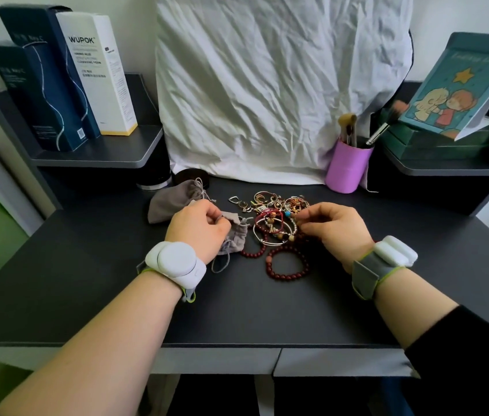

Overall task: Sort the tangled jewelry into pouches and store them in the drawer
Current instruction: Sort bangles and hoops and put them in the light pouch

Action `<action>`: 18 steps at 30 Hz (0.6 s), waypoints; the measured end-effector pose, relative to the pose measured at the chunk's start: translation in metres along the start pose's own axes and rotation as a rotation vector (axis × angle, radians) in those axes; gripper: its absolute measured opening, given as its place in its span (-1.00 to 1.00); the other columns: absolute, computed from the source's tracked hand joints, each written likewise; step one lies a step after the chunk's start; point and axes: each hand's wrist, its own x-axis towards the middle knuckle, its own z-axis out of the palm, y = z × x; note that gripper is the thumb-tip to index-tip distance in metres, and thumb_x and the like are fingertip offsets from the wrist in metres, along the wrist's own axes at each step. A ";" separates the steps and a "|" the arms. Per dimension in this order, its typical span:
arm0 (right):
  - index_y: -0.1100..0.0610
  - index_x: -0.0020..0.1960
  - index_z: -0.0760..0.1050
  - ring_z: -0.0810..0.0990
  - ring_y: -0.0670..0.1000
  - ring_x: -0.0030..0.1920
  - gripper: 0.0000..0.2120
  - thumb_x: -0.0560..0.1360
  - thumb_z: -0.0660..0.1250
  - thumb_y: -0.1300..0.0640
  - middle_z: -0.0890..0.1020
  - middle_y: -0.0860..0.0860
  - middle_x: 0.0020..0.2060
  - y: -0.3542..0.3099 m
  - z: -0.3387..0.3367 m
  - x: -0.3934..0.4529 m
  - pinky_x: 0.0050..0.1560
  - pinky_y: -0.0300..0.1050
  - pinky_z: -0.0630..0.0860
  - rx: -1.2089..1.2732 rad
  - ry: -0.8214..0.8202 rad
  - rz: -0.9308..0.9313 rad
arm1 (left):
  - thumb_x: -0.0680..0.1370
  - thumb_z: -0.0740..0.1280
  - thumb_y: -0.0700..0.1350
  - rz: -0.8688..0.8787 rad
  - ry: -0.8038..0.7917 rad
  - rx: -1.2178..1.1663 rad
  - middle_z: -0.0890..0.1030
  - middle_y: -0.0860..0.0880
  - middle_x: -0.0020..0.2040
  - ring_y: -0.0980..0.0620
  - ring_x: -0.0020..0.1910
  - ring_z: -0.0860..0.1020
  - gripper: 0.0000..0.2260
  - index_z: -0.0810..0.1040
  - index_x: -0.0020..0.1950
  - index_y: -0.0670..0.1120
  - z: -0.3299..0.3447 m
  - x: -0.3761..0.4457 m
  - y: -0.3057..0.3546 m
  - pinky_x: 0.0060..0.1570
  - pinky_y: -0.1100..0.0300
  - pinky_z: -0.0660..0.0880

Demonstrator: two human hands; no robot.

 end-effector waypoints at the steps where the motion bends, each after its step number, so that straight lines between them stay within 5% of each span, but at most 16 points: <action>1: 0.06 -0.21 0.62 0.64 -0.01 -0.21 -0.76 0.37 0.39 0.40 0.70 0.07 -0.19 0.001 -0.004 0.001 -0.07 -0.19 0.58 0.000 0.010 0.011 | 0.43 0.35 -0.10 -0.004 0.008 -0.010 0.52 0.12 -0.41 0.17 -0.37 0.47 -0.94 0.51 -0.23 0.03 0.000 0.001 -0.001 -0.38 0.32 0.30; 6: -0.02 -0.20 0.61 0.60 -0.05 -0.22 -0.79 0.38 0.41 0.29 0.66 -0.04 -0.25 0.004 -0.018 0.009 -0.11 -0.20 0.52 -0.277 0.092 -0.045 | 0.46 0.33 -0.11 -0.026 0.061 -0.041 0.52 0.12 -0.40 0.10 -0.34 0.48 -0.96 0.52 -0.19 0.01 0.004 0.005 -0.004 -0.35 0.25 0.30; 12: -0.07 -0.28 0.59 0.52 -0.19 -0.20 -0.88 0.31 0.49 0.13 0.58 -0.15 -0.26 -0.012 -0.005 -0.003 -0.14 -0.41 0.37 -0.581 -0.223 -0.266 | 0.47 0.31 -0.10 -0.050 0.097 -0.038 0.50 0.14 -0.38 0.15 -0.36 0.46 -0.97 0.54 -0.16 0.01 0.006 0.013 -0.007 -0.40 0.33 0.28; 18: -0.12 -0.16 0.49 0.46 -0.11 -0.13 -0.87 0.38 0.36 0.11 0.46 -0.23 -0.32 -0.019 -0.002 -0.009 -0.07 -0.23 0.39 -0.922 -0.322 -0.309 | 0.44 0.36 -0.05 -0.058 0.066 -0.078 0.54 0.13 -0.33 0.18 -0.34 0.49 -0.96 0.52 -0.17 0.05 0.006 0.009 -0.007 -0.38 0.32 0.32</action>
